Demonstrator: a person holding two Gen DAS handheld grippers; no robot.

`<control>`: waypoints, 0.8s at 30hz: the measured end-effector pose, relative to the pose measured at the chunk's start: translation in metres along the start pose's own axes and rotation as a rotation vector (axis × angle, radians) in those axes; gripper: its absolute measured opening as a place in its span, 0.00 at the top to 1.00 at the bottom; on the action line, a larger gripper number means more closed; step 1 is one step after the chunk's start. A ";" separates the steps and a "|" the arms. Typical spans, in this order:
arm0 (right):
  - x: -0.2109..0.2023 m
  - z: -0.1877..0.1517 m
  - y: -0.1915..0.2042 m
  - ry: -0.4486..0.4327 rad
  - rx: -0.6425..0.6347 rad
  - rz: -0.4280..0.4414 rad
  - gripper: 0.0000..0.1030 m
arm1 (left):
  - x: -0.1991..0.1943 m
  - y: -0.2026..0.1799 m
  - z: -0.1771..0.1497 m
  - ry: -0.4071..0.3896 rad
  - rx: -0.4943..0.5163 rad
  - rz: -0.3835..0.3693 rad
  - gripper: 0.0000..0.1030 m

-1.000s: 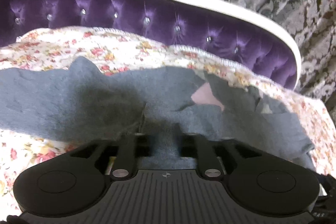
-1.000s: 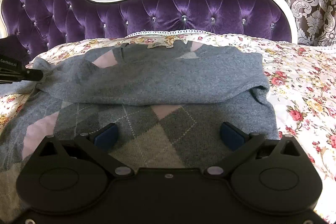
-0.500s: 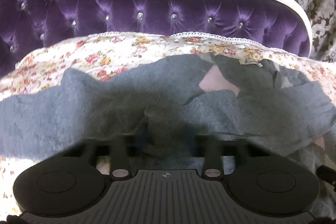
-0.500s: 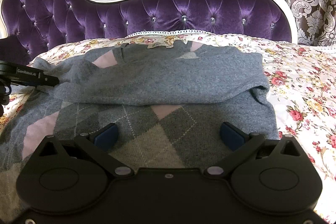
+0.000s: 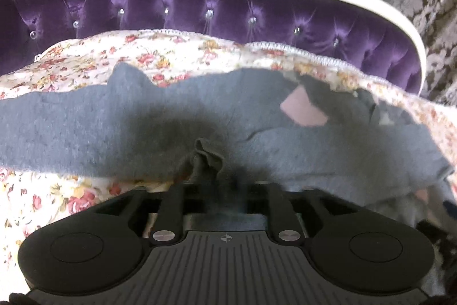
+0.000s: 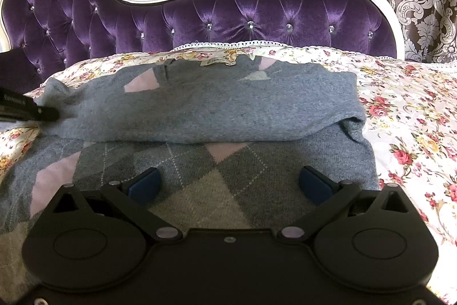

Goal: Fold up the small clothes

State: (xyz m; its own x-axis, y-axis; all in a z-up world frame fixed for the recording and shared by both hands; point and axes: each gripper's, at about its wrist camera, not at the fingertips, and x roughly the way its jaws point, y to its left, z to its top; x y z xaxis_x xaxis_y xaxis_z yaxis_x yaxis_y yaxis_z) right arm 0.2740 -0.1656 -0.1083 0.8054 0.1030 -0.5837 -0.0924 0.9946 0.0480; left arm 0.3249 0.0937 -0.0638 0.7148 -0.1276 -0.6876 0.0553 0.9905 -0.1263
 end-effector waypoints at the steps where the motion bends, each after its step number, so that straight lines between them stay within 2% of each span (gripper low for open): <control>1: 0.000 0.000 0.000 0.000 0.000 0.000 0.00 | -0.001 -0.001 -0.003 -0.009 0.012 -0.010 0.67; 4: 0.000 0.000 0.000 -0.001 0.000 -0.002 0.00 | -0.003 -0.010 -0.009 -0.014 0.083 -0.006 0.51; 5: 0.000 0.000 0.001 -0.001 -0.001 -0.004 0.00 | -0.003 -0.014 -0.011 -0.017 0.111 0.000 0.42; 6: 0.000 0.000 0.001 -0.003 -0.002 -0.006 0.00 | -0.003 -0.018 -0.014 -0.019 0.132 0.016 0.28; 8: 0.001 0.001 0.001 -0.004 -0.002 -0.007 0.00 | -0.001 -0.022 -0.019 -0.022 0.130 0.083 0.17; 12: 0.001 0.000 0.002 -0.010 0.001 -0.007 0.00 | -0.003 -0.012 -0.026 -0.051 0.054 0.052 0.17; 18: 0.001 0.002 0.002 -0.001 0.002 -0.007 0.00 | -0.008 -0.011 -0.027 -0.041 0.062 0.045 0.17; 21: 0.006 0.015 -0.004 0.031 0.015 0.010 0.01 | -0.008 -0.013 -0.031 -0.049 0.062 0.054 0.17; 24: 0.013 0.032 -0.021 0.006 0.040 0.015 0.01 | -0.009 -0.015 -0.033 -0.057 0.075 0.057 0.17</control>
State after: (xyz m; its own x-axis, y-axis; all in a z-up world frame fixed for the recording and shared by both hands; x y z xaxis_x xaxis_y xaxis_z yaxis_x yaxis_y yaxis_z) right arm 0.3046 -0.1847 -0.0909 0.8006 0.1182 -0.5875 -0.0811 0.9927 0.0893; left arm 0.2942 0.0783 -0.0795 0.7566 -0.0699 -0.6502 0.0643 0.9974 -0.0324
